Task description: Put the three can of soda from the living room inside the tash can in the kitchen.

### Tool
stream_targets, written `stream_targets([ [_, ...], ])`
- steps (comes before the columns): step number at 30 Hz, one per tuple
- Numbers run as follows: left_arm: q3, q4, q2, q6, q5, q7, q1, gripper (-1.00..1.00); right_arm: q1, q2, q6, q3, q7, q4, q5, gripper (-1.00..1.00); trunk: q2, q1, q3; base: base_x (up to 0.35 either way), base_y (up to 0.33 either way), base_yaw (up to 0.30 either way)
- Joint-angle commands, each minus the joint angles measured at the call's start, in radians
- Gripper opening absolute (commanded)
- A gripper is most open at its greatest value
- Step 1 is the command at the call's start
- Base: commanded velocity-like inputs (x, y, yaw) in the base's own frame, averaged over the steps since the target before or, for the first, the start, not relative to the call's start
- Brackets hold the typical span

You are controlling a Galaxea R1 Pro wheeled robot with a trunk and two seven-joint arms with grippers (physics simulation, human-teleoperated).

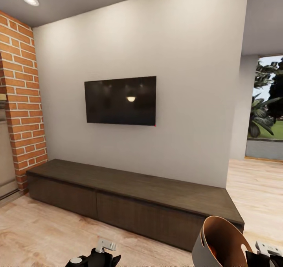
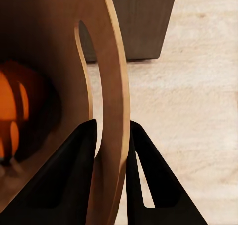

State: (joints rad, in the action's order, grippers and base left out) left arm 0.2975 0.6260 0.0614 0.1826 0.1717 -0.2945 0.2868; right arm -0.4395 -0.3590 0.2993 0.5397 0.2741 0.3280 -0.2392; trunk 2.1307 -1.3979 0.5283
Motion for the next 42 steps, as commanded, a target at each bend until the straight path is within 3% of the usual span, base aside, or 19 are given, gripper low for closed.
stream_targets([
  [1,0.000,0.000,0.000,0.000,0.000,0.000,0.000,1.00,-0.001,0.000,0.002,0.005,0.008,0.004,0.014,-1.00,0.007,-0.004,0.003,0.000,0.000,0.000],
  [7,0.000,0.000,0.006,-0.011,-0.001,0.004,0.002,1.00,0.012,0.003,-0.013,0.011,0.001,-0.002,0.005,-1.00,0.035,-0.019,0.016,0.000,0.000,0.000],
  [16,0.000,0.000,0.006,-0.023,-0.001,0.003,0.002,1.00,0.056,0.003,-0.076,-0.026,0.002,-0.034,-0.087,-1.00,0.035,-0.019,0.016,0.000,0.000,0.000],
  [28,0.000,0.000,0.006,-0.023,-0.001,0.003,0.002,1.00,0.056,0.003,-0.121,-0.038,0.002,-0.034,-0.139,-1.00,0.035,-0.019,0.016,0.000,0.000,0.000],
  [30,0.000,-0.001,0.002,-0.034,-0.003,-0.001,0.003,1.00,0.047,0.015,-0.135,-0.050,-0.004,-0.026,-0.153,-1.00,0.035,-0.019,0.016,0.000,0.000,0.000],
  [36,0.000,-0.002,-0.001,-0.061,-0.004,-0.004,0.003,1.00,0.016,0.034,-0.172,-0.058,-0.015,0.002,-0.148,-1.00,0.035,-0.019,0.016,0.000,0.000,0.000],
  [37,0.000,-0.002,-0.001,-0.061,-0.004,-0.004,0.003,1.00,-0.100,0.034,-0.229,0.052,-0.014,0.005,0.010,-1.00,0.035,-0.019,0.016,0.000,0.000,0.000],
  [42,0.000,-0.002,-0.002,-0.062,-0.004,-0.003,0.004,1.00,-0.105,0.035,-0.234,0.053,-0.014,0.010,0.010,-1.00,0.035,-0.019,0.016,0.000,0.000,0.000],
])
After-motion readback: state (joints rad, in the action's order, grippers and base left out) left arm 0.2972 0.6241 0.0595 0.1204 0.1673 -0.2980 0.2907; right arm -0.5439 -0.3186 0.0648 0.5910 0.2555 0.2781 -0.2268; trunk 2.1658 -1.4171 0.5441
